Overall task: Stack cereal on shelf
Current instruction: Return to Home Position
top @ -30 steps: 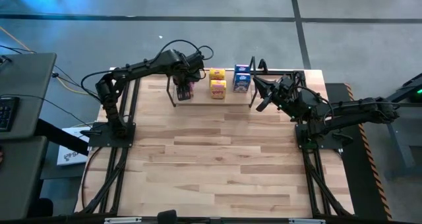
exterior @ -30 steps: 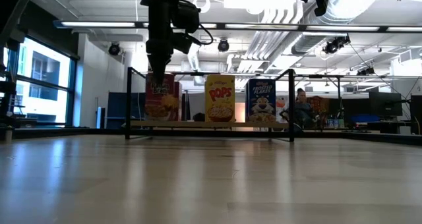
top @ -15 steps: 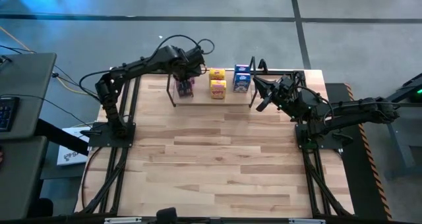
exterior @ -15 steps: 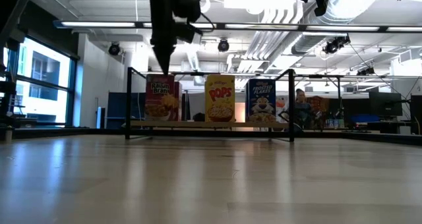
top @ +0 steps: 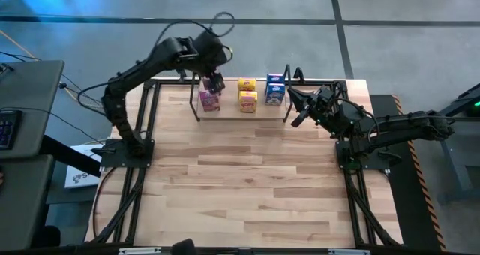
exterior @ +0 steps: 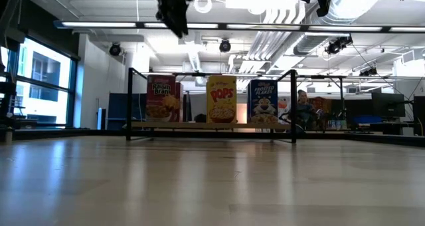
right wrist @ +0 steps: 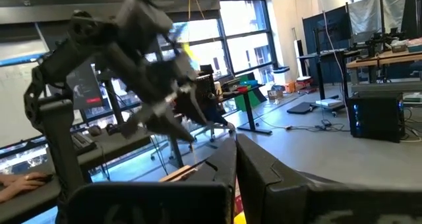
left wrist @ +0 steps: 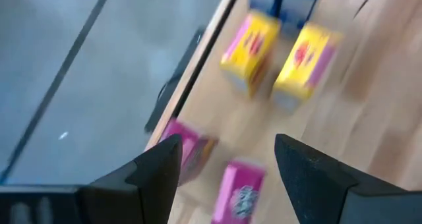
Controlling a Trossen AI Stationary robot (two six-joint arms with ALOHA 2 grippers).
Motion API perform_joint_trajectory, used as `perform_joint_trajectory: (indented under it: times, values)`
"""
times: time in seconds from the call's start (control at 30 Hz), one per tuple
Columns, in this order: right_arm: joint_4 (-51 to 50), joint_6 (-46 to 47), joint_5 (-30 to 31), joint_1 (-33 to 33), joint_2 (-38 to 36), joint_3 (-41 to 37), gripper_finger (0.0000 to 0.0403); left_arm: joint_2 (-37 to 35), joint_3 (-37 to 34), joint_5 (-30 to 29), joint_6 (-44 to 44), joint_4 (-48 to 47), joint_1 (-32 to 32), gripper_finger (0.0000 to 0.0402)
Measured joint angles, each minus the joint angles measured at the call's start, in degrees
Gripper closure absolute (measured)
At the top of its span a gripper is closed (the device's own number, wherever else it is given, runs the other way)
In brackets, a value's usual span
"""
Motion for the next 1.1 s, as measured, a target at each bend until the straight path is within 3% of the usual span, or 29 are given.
perform_joint_trajectory:
  times: [0.27, 0.4, 0.77, 0.9, 1.1]
  values:
    - [-0.68, 0.00, -0.28, 0.00, 0.00, 0.00, 0.0402, -6.93, 0.00, 9.97, -7.11, 10.83, -1.06, 0.0178]
    - [-0.69, 0.00, -2.27, 0.00, 0.00, 0.00, 0.0402, -11.78, -5.21, 11.60, -9.16, 21.35, -3.60, 0.0187]
    - [-2.16, -1.88, -4.02, 0.02, 0.00, 0.00, 0.0402, -32.87, -42.46, 11.29, -19.14, 59.73, -11.88, 0.0204]
    - [-2.16, -1.97, -4.03, 0.01, 0.00, 0.00, 0.0402, -39.64, -53.73, 10.23, -23.23, 67.97, -14.01, 0.0204]
    - [-2.20, -1.97, -6.65, 0.01, 0.00, 0.00, 0.0402, -48.85, -67.19, 2.18, -29.88, 73.92, -18.12, 0.0204]
